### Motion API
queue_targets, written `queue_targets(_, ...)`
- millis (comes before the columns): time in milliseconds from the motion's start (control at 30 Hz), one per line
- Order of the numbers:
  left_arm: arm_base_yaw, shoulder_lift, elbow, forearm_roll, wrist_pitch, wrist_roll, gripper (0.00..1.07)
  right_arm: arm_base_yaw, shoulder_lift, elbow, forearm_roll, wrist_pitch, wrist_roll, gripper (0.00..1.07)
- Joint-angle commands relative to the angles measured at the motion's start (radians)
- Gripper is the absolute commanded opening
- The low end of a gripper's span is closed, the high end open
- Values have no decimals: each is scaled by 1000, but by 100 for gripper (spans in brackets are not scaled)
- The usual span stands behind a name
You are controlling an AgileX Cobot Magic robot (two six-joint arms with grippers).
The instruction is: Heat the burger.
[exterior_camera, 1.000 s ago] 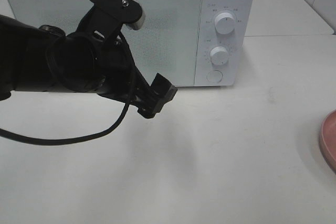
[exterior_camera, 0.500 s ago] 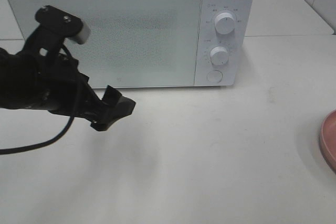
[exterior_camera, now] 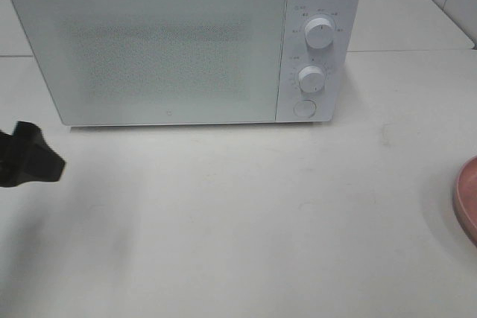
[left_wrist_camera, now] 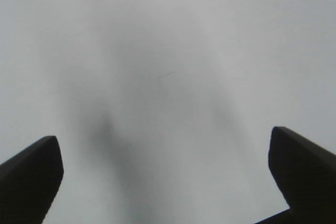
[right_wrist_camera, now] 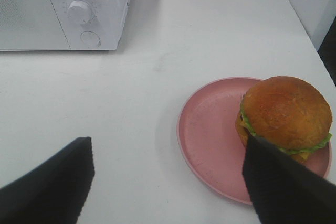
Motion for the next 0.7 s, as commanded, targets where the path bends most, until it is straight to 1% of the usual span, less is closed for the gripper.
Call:
queue_targets(33, 55, -84, 7, 85, 92, -127, 100, -6, -33, 1, -5, -1, 3, 76)
queue_targets(100, 89, -161, 7, 100, 162, -133, 100, -6, -33, 1, -5, -1, 3, 76)
queue_targets(133, 89, -161, 7, 100, 162, -133, 100, -6, -33, 1, -5, -1, 3, 76)
queue_targets(167, 95, -193, 7, 100, 189, -133, 100, -6, -33, 1, -5, -1, 3, 76)
queue_targets(200, 95, -260, 7, 107, 239, -129, 100, -6, -33, 1, -5, -1, 3, 76)
queue_targets(233, 95, -260, 7, 107, 239, -129, 100, -6, -33, 1, -5, -1, 3, 76)
queue_targets(267, 95, -324, 7, 123, 296, -124, 100, -6, -33, 1, -5, -1, 3, 76)
queue_targets(300, 95, -324, 7, 123, 296, -124, 100, -6, -33, 1, -5, -1, 3, 76)
queue_targets(367, 95, -421, 7, 145, 364, -122, 100, -6, -33, 1, -5, -1, 3, 76)
queue_targets(400, 95, -421, 7, 145, 364, -122, 100, -6, -33, 1, -5, -1, 3, 76)
queue_targets(433, 95, -457, 7, 150, 384, -122, 100, -6, -33, 1, -5, -1, 3, 76)
queue_targets(467, 95, -527, 7, 152, 414, -122, 100, -6, -33, 1, -5, -1, 3, 76)
queue_targets(500, 95, -527, 7, 152, 414, -122, 100, -6, -33, 1, -5, -1, 3, 76)
queue_targets(533, 95, -562, 7, 152, 429, -122, 100, -6, -33, 1, -5, -1, 3, 76)
queue_targets(567, 95, -619, 7, 152, 457, -110, 100, -6, -33, 1, -5, -1, 3, 76)
queue_targets(600, 95, -619, 7, 152, 457, -110, 100, -6, -33, 1, -5, -1, 3, 76)
queue_targets(633, 95, -673, 16, 152, 485, -91, 100, -6, -33, 1, -5, -1, 3, 76)
queue_targets(700, 95, -695, 24, 152, 492, -89, 100, -6, -33, 1, -5, -1, 3, 76)
